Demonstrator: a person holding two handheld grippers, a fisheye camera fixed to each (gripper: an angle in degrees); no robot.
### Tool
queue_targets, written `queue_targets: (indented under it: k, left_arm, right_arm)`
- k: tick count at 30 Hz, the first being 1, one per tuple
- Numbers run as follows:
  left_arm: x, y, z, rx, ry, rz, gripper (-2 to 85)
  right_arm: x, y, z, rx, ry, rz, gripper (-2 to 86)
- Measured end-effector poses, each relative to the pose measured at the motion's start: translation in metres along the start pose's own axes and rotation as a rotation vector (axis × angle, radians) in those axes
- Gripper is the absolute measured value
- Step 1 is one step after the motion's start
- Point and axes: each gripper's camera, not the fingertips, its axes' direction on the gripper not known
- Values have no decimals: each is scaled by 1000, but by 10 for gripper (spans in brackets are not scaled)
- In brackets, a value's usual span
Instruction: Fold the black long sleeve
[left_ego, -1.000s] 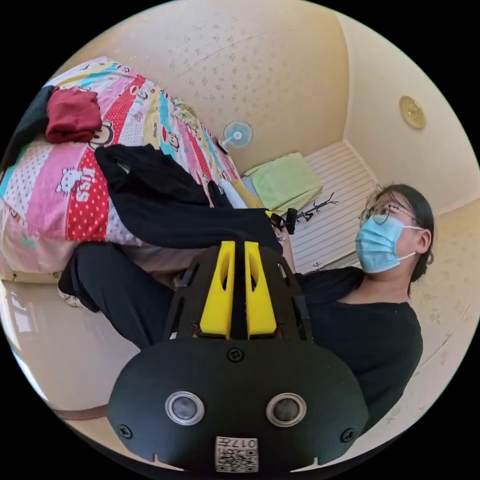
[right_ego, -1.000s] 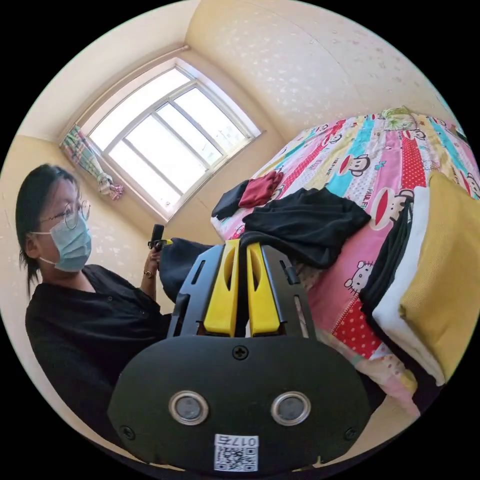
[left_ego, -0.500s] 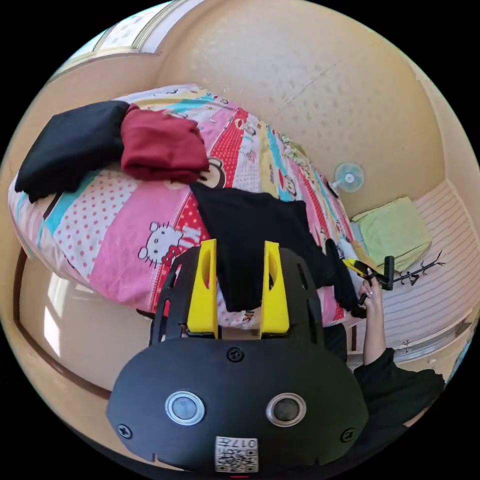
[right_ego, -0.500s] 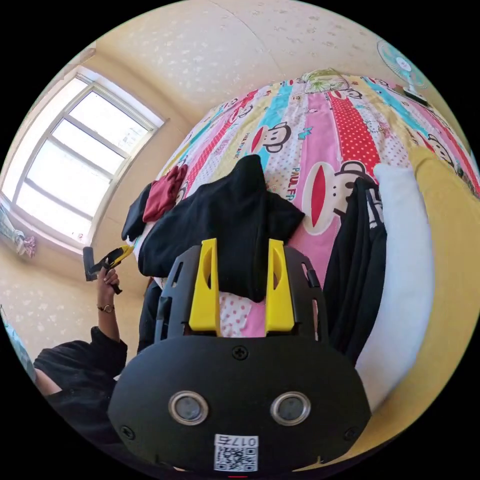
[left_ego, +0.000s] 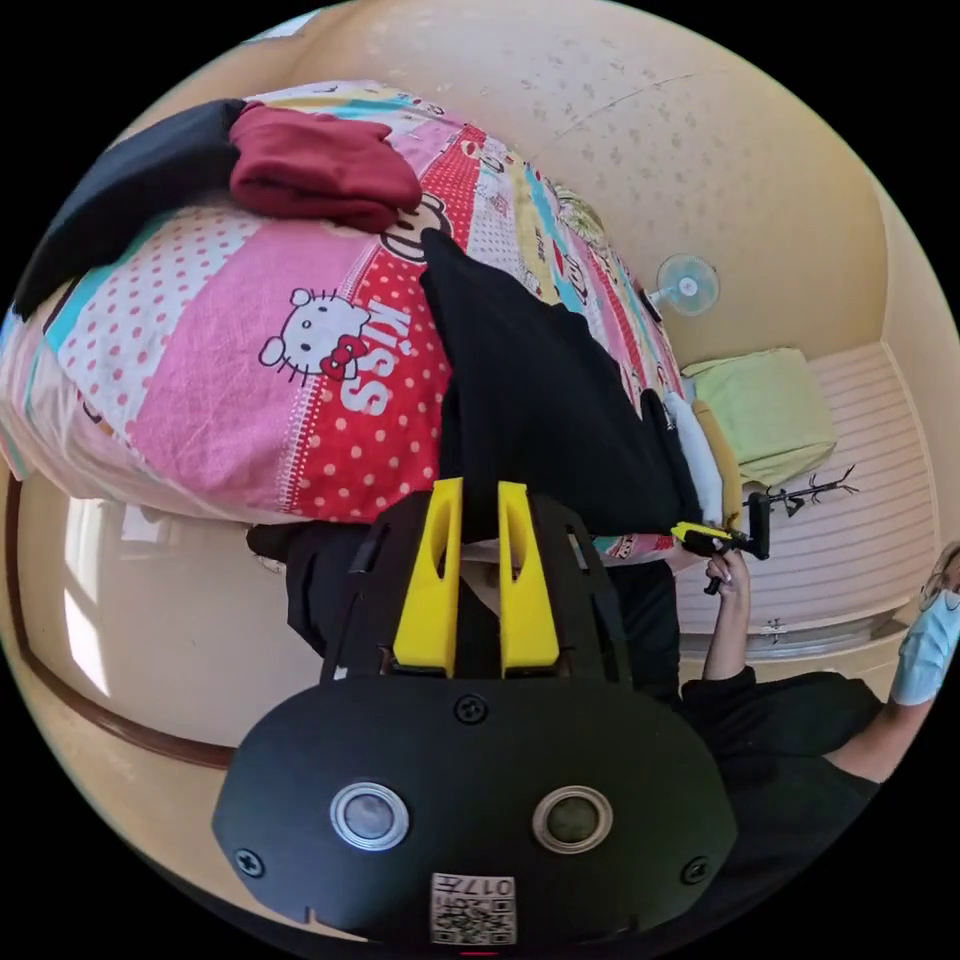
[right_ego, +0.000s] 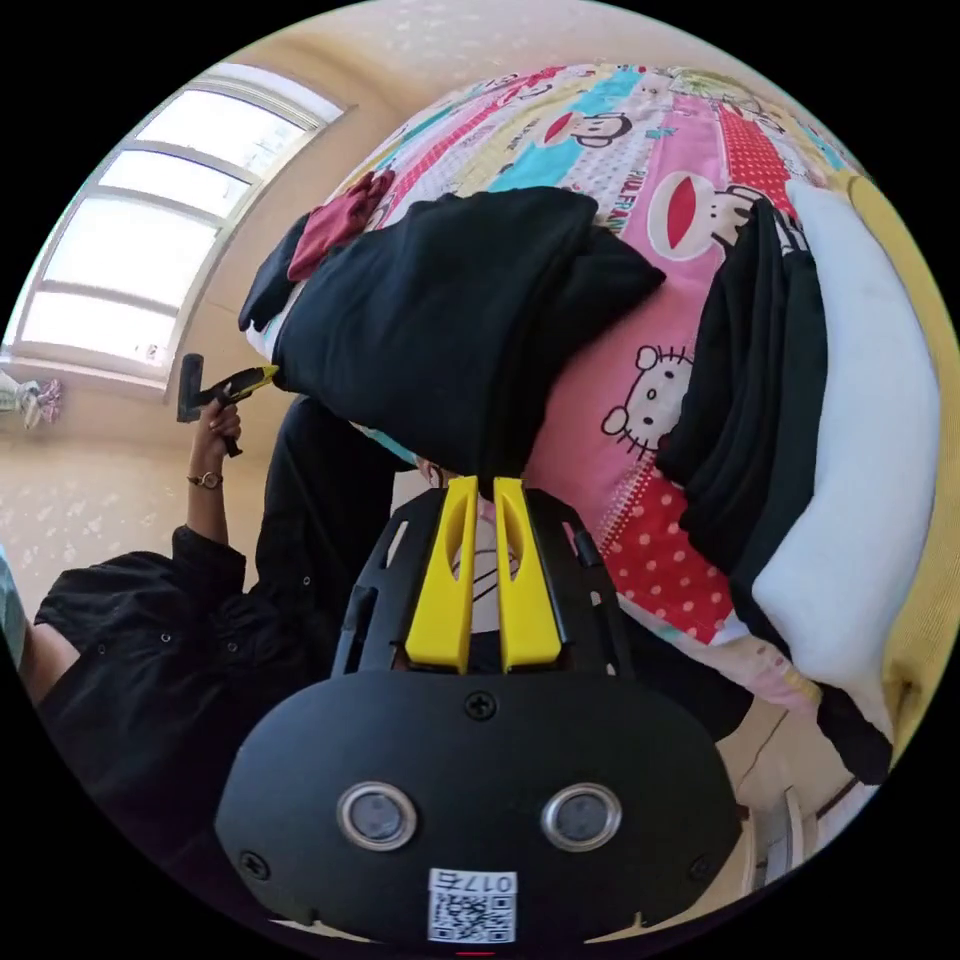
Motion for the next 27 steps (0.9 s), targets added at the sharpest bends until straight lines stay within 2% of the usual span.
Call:
queue_targets:
  k: [1, 3, 6, 8, 10, 12, 15, 17, 19, 21, 23, 25, 27]
  left_arm:
    - [-2, 0, -2, 20, 22, -6, 96]
    - [-3, -5, -9, 99, 75, -17, 122]
    - [6, -28, -6, 128, 22, -5, 124]
    - [12, -47, 5, 100, -29, -10, 123]
    - [19, -63, 22, 45, -52, -12, 115]
    - [33, -72, 33, 21, -82, 15, 64]
    - [60, -73, 19, 46, -159, 116, 41]
    - [73, -72, 16, 58, -146, 194, 41]
    - [77, -72, 26, 51, -162, 230, 42]
    - [59, -70, 50, 9, -242, 147, 59]
    - [41, -58, 49, 53, -186, 57, 90]
    - [29, -38, 36, 120, -135, -2, 121]
    - [18, -5, 22, 177, -120, -90, 153]
  right_arm:
    - [-4, 1, -6, 32, 13, 8, 57]
    - [-24, -5, -45, 241, 52, 14, 76]
    - [-36, -49, -66, 373, 67, 6, 91]
    - [-32, -95, -52, 321, 78, 19, 98]
    - [-23, -138, -17, 184, 83, 39, 92]
    - [-21, -160, 24, 48, -22, 13, 62]
    - [-55, -119, -9, 238, 80, -19, 46]
    - [-79, -85, -33, 343, 95, -43, 44]
    - [-91, -58, -37, 389, 162, -8, 45]
    - [-76, -49, -3, 353, 204, 41, 53]
    - [-48, -53, 28, 238, 77, 115, 66]
    - [-50, -38, 22, 320, 4, 116, 71]
    - [-81, -18, 0, 465, 87, 115, 70]
